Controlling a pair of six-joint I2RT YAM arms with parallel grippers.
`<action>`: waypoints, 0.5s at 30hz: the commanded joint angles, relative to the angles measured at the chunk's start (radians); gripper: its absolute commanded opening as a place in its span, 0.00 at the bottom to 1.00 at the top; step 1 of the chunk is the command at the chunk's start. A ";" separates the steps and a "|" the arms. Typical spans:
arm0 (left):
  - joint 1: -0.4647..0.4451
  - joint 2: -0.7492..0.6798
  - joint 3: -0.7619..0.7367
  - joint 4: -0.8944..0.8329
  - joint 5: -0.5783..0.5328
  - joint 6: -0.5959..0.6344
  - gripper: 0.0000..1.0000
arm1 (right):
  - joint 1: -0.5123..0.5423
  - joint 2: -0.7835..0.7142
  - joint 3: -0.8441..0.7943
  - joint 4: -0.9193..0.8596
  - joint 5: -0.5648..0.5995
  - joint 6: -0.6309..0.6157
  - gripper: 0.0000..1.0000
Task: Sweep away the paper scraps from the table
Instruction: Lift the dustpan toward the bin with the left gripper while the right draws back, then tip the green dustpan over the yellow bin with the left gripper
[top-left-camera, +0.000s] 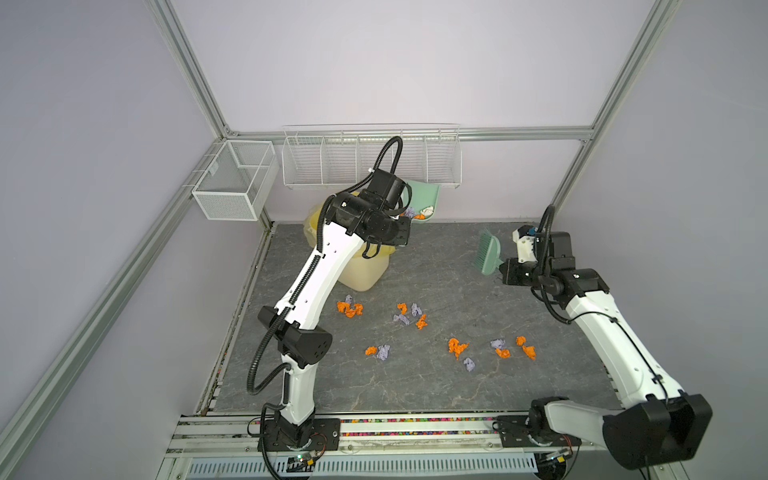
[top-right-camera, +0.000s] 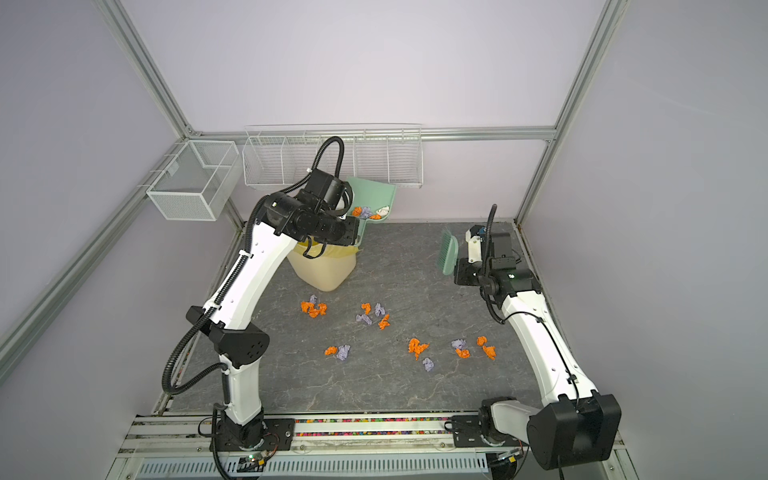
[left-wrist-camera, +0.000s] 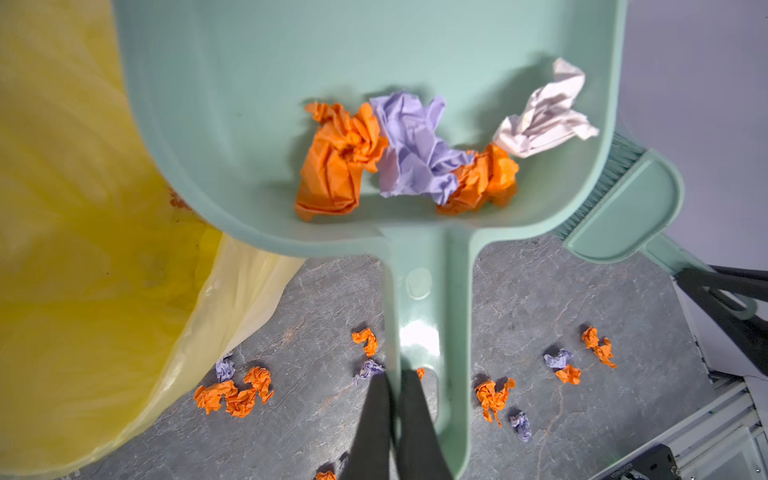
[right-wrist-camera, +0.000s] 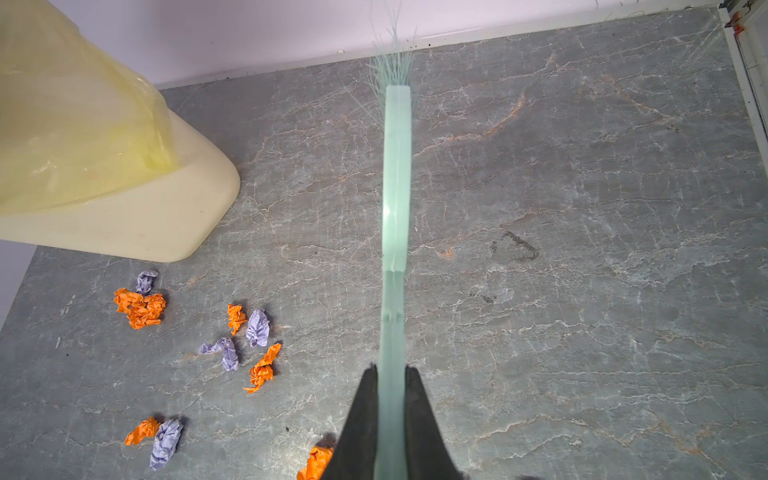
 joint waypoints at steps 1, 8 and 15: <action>0.030 -0.022 0.036 -0.090 -0.033 0.023 0.00 | -0.005 -0.019 -0.010 0.030 -0.027 0.019 0.07; 0.091 -0.082 -0.033 -0.102 -0.127 0.048 0.00 | -0.005 -0.016 -0.012 0.025 -0.044 0.018 0.07; 0.158 -0.097 -0.027 -0.124 -0.188 0.082 0.00 | -0.005 -0.013 -0.001 0.019 -0.036 0.009 0.07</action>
